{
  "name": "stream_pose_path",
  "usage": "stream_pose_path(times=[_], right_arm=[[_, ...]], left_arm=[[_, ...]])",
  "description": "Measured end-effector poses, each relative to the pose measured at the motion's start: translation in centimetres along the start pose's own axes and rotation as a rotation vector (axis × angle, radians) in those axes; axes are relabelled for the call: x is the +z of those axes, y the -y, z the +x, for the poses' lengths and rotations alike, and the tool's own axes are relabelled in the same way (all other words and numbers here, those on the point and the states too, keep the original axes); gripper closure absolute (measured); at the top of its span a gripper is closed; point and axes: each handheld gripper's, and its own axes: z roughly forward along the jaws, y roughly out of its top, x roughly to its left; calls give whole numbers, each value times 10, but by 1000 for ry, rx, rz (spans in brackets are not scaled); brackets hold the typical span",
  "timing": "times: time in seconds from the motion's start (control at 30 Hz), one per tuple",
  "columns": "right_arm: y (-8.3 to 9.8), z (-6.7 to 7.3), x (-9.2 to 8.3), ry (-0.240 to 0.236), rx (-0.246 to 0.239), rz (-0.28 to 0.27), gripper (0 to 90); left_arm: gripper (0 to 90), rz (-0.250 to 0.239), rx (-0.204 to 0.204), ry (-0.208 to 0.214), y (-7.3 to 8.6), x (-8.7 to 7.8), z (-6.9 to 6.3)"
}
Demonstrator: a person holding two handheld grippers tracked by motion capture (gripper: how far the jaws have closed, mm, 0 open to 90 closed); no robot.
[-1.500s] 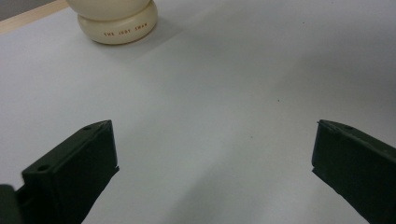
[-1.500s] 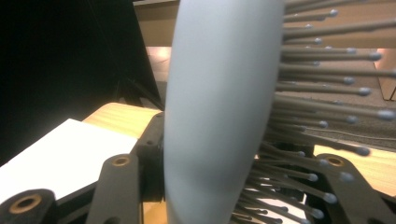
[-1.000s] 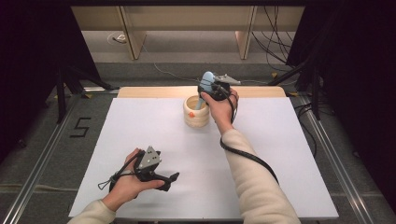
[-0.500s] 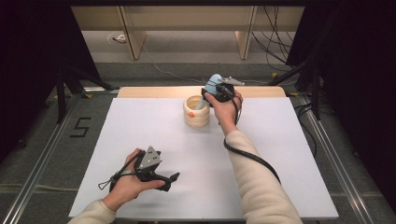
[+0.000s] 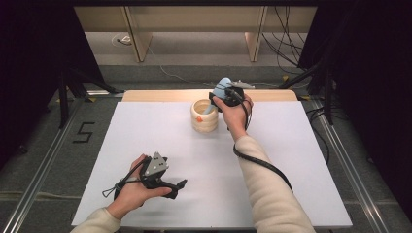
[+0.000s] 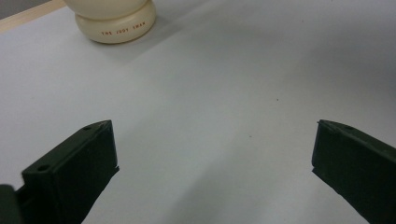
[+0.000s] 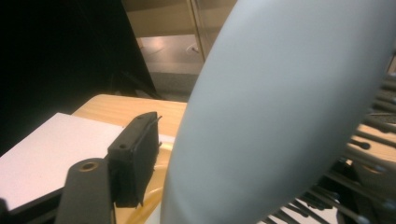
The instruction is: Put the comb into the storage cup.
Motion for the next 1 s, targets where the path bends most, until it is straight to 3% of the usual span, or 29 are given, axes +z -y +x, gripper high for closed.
stream_pose_path(times=[1.0], right_arm=[[3, 1, -12, -28, -70, 55, 139]], left_arm=[[0, 5, 5, 1, 0, 0, 0]])
